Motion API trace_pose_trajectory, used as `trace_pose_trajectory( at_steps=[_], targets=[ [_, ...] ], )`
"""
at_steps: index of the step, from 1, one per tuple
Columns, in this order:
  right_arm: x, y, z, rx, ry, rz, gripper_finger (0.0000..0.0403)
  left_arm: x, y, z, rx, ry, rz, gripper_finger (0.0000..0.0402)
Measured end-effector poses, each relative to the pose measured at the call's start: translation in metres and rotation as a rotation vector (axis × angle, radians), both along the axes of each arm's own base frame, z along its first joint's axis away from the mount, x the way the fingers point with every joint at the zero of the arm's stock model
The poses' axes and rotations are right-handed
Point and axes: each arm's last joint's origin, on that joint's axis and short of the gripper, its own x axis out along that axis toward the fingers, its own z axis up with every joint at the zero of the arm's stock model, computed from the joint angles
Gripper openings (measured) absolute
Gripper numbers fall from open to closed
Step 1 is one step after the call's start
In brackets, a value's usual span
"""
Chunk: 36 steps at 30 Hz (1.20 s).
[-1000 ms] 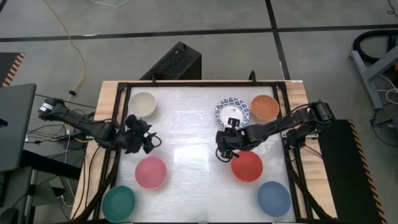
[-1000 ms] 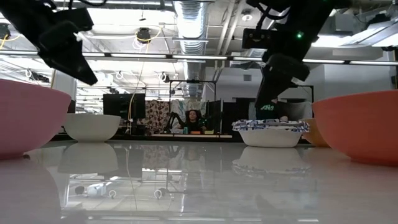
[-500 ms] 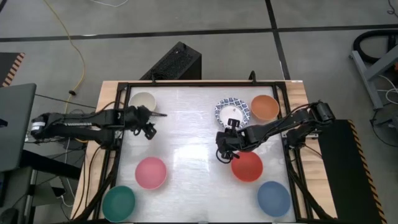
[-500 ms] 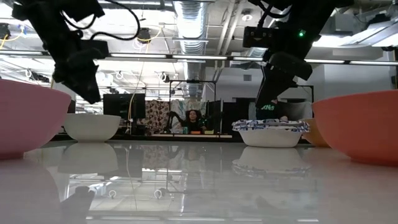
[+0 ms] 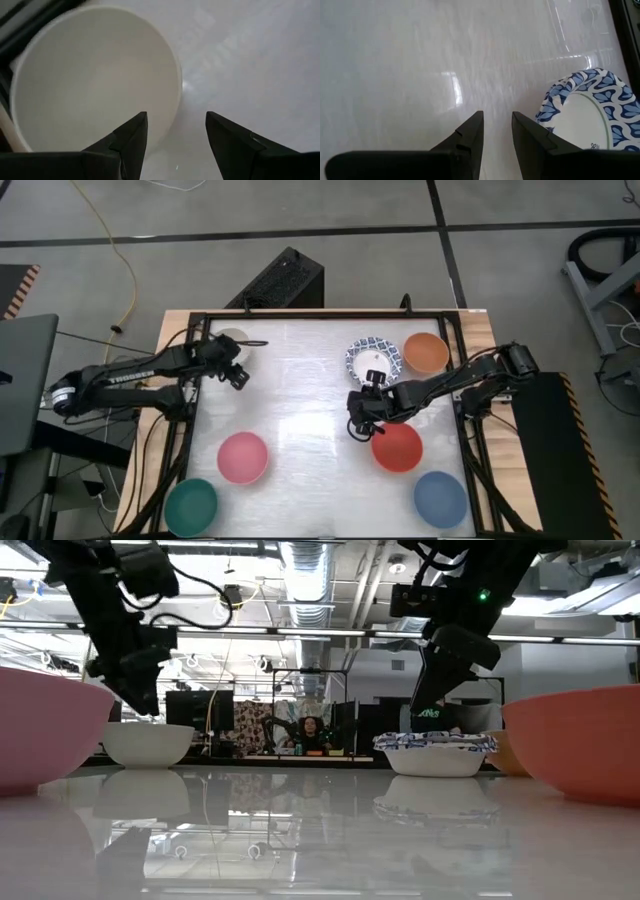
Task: Nest bowls inside each other
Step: Stack the gray bowl on top of the white patterned bowl
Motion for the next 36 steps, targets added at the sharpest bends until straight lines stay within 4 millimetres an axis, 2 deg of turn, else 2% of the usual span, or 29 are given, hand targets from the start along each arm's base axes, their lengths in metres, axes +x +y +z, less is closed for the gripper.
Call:
trace_pose_trajectory(
  at_steps=[9, 16, 21, 28, 36],
  targets=[
    [0.001, -0.001, 0.0, 0.003, -0.008, -0.004, 0.0122, 0.034, 0.019, -0.012, -0.068, 0.237, -0.126, 0.0191],
    [0.0, 0.003, 0.0, 0.005, -0.009, 0.006, 0.0122, 0.044, 0.023, -0.032, -0.108, 0.364, -0.189, 0.0184],
    [0.0, 0.003, 0.0, 0.019, -0.019, -0.014, 0.0122, 0.047, 0.024, -0.041, -0.135, 0.394, -0.199, 0.0136],
    [0.0, 0.003, 0.0, 0.038, -0.037, -0.044, 0.0122, 0.048, 0.025, -0.042, -0.135, 0.405, -0.195, 0.0012],
    [0.003, 0.0, 0.002, 0.059, -0.122, -0.147, 0.0122, 0.052, 0.016, -0.041, -0.039, 0.454, -0.213, 0.0001]
  ],
)
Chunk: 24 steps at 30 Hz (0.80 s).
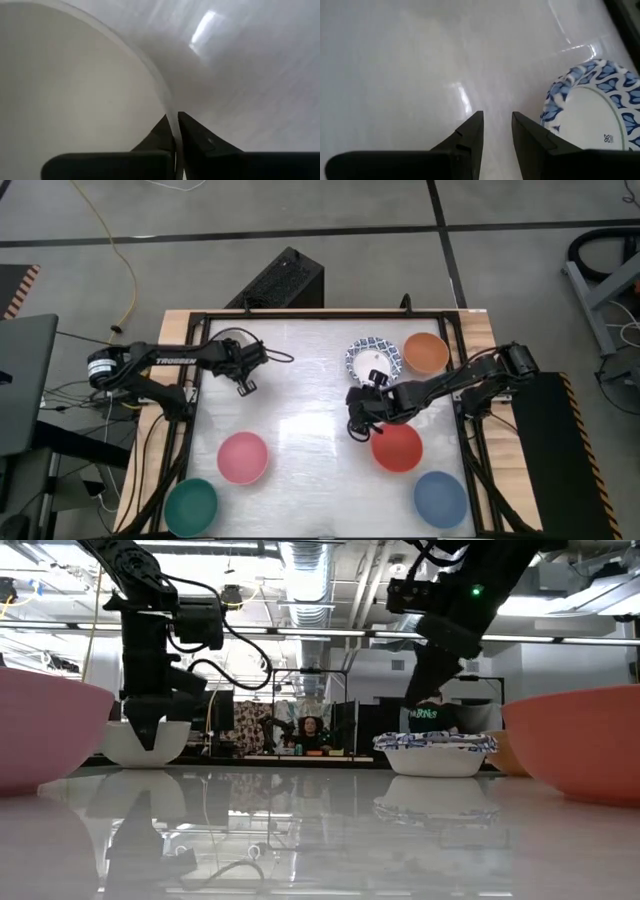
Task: Nest bowls inside each other
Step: Stack the gray bowl on top of the white patterned bowl
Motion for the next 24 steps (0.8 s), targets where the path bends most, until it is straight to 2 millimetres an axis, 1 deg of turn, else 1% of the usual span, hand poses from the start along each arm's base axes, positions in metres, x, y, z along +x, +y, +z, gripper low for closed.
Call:
trace_pose_trajectory(
  at_steps=[5, 9, 12, 16, 19, 24],
  targets=[
    [0.006, -0.003, 0.005, -0.032, -0.104, -0.069, 0.0122, 0.009, -0.018, 0.004, 0.062, 0.013, -0.104, 0.0],
    [0.009, -0.004, 0.008, -0.069, -0.158, -0.104, 0.0122, 0.022, -0.033, 0.014, 0.135, 0.006, -0.203, 0.0],
    [0.01, -0.005, 0.01, -0.121, -0.203, -0.148, 0.0122, 0.03, -0.049, 0.023, 0.196, 0.018, -0.324, 0.0],
    [0.011, -0.008, 0.013, -0.211, -0.238, -0.211, 0.0122, 0.038, -0.07, 0.032, 0.321, 0.058, -0.468, 0.0],
    [0.01, -0.008, 0.016, -0.275, -0.268, -0.255, 0.0122, 0.041, -0.086, 0.035, 0.417, 0.08, -0.57, 0.0],
    [0.014, -0.006, 0.021, -0.331, -0.329, -0.286, 0.0122, 0.049, -0.11, 0.04, 0.56, 0.055, -0.696, 0.0]
  ],
)
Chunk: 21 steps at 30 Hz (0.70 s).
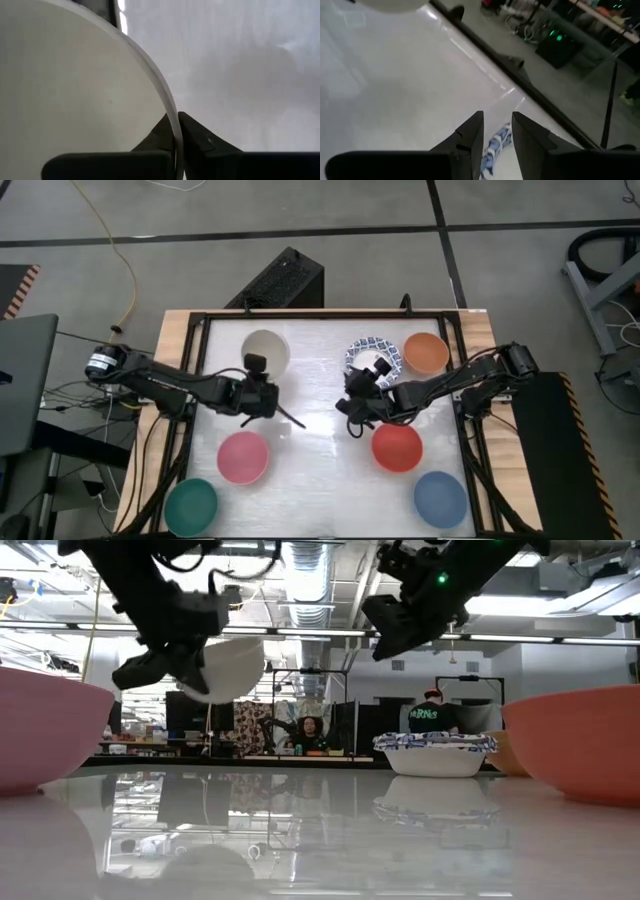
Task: Nest bowls inside each other
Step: Stack the gray bowl on top of the white patterned bowl
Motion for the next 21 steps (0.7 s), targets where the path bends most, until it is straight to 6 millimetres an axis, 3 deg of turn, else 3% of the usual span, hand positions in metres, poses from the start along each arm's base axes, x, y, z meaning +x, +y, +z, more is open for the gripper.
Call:
trace_pose_trajectory(
  at_steps=[7, 11, 16, 21],
  targets=[
    [0.015, 0.005, 0.022, -0.117, -0.094, 0.073, 0.0122, 0.008, -0.019, 0.01, 0.226, -0.053, -0.063, 0.0],
    [0.022, 0.012, 0.044, -0.225, -0.17, 0.134, 0.0122, 0.012, -0.02, 0.013, 0.361, -0.07, 0.002, 0.0],
    [0.023, 0.018, 0.07, -0.345, -0.26, 0.179, 0.0122, 0.016, -0.018, 0.008, 0.502, 0.027, 0.036, 0.0],
    [0.024, 0.02, 0.081, -0.393, -0.345, 0.306, 0.0122, 0.028, -0.019, -0.006, 0.59, 0.193, -0.028, 0.0]
  ],
)
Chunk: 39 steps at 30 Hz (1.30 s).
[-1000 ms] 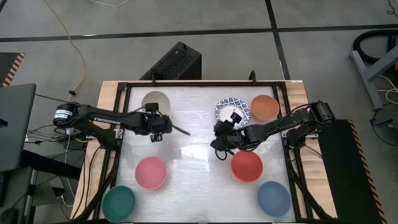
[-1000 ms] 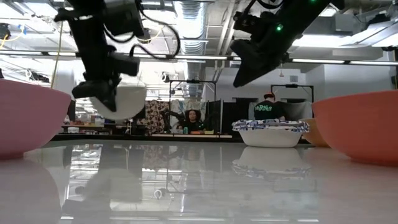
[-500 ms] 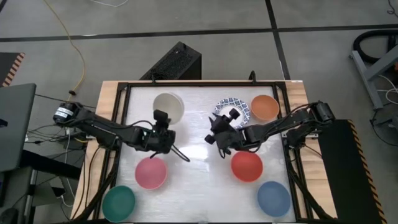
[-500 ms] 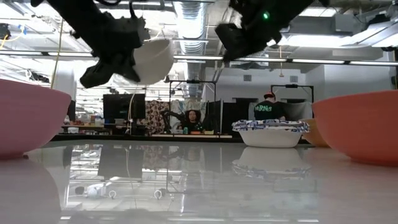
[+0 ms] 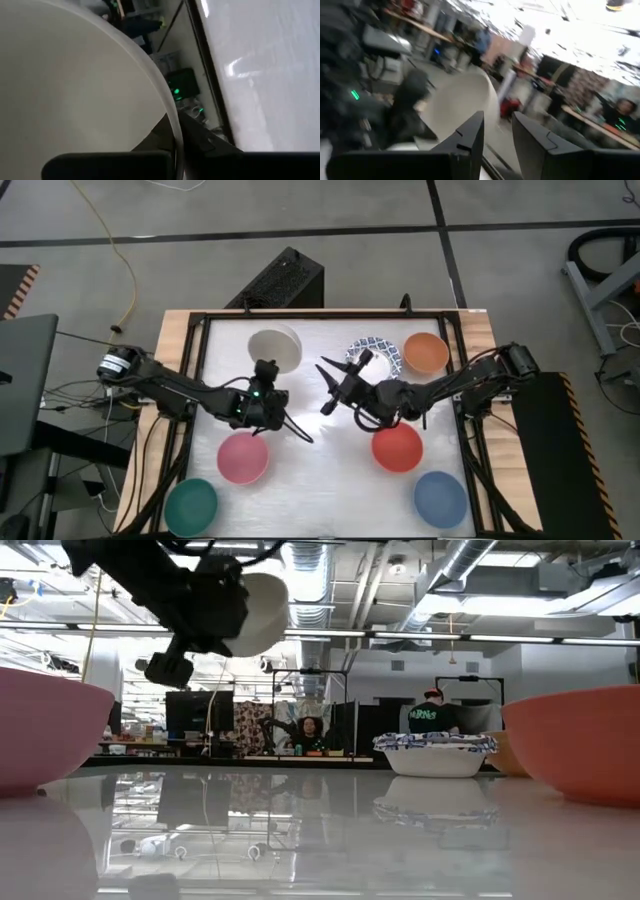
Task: Nest bowls inside each other
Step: Stack the gray bowl on top of the white patterned bowl
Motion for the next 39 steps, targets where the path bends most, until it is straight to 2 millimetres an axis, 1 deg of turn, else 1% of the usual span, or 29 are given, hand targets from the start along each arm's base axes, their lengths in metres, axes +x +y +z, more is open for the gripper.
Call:
trace_pose_trajectory(
  at_steps=[7, 12, 15, 20, 25, 29, 34, 39],
  targets=[
    [0.003, -0.011, -0.001, 0.024, -0.028, 0.005, 0.0122, 0.023, 0.001, -0.021, 0.086, 0.155, -0.011, 0.0],
    [0.004, -0.018, -0.001, 0.042, -0.044, -0.005, 0.0122, 0.034, 0.012, -0.029, 0.105, 0.173, 0.025, 0.0],
    [0.005, -0.019, -0.001, 0.041, -0.039, -0.009, 0.0122, 0.037, 0.02, -0.032, 0.104, 0.172, 0.054, 0.0],
    [0.006, -0.025, -0.005, 0.039, 0.0, -0.026, 0.0122, 0.038, 0.03, -0.032, 0.108, 0.211, 0.071, 0.0],
    [0.009, -0.038, -0.013, 0.087, 0.036, -0.058, 0.0122, 0.04, 0.028, -0.032, 0.096, 0.266, -0.003, 0.0],
    [0.01, -0.045, -0.016, 0.116, 0.041, -0.071, 0.0122, 0.047, 0.028, -0.023, 0.11, 0.243, -0.043, 0.0],
    [0.01, -0.049, -0.017, 0.117, 0.052, -0.082, 0.0122, 0.054, 0.029, -0.01, 0.136, 0.171, -0.065, 0.0],
    [0.01, -0.057, -0.021, 0.13, 0.075, -0.106, 0.0122, 0.056, 0.028, -0.004, 0.154, 0.151, -0.085, 0.0]
  ],
)
